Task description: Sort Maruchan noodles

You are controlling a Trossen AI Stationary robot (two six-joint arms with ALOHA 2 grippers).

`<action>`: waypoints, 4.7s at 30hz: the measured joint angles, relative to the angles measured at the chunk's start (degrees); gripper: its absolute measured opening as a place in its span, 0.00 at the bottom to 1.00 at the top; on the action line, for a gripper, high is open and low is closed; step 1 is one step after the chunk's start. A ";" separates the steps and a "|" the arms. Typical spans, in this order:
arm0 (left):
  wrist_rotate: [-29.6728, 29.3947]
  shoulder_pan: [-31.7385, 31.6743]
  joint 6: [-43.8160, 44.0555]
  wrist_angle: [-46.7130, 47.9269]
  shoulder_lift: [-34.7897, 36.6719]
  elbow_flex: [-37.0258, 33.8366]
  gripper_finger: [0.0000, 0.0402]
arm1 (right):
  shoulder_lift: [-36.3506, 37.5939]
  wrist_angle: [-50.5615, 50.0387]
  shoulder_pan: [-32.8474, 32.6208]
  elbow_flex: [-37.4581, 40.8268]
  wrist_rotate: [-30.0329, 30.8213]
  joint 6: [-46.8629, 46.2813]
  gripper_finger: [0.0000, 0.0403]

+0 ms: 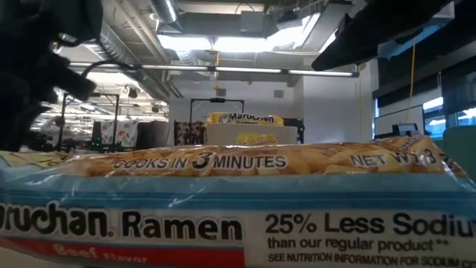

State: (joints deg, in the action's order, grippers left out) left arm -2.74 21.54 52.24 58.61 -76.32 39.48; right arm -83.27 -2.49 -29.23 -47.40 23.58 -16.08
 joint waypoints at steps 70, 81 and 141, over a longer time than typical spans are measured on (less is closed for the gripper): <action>-23.30 6.17 -6.04 -35.60 -13.74 6.78 0.51 | -25.57 17.49 8.89 -3.86 -10.41 0.31 0.45; -18.61 7.85 -10.19 -45.66 -13.72 6.78 0.51 | -19.50 -8.80 7.74 -10.03 0.58 -3.52 0.44; -7.16 0.22 2.18 -80.87 -12.63 -11.12 0.71 | -25.42 29.48 4.50 0.46 -3.65 -1.41 0.70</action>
State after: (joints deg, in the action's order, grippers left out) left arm -9.90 21.76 54.42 -22.27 -88.95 28.37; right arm -108.68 26.99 -24.73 -46.94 19.92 -17.49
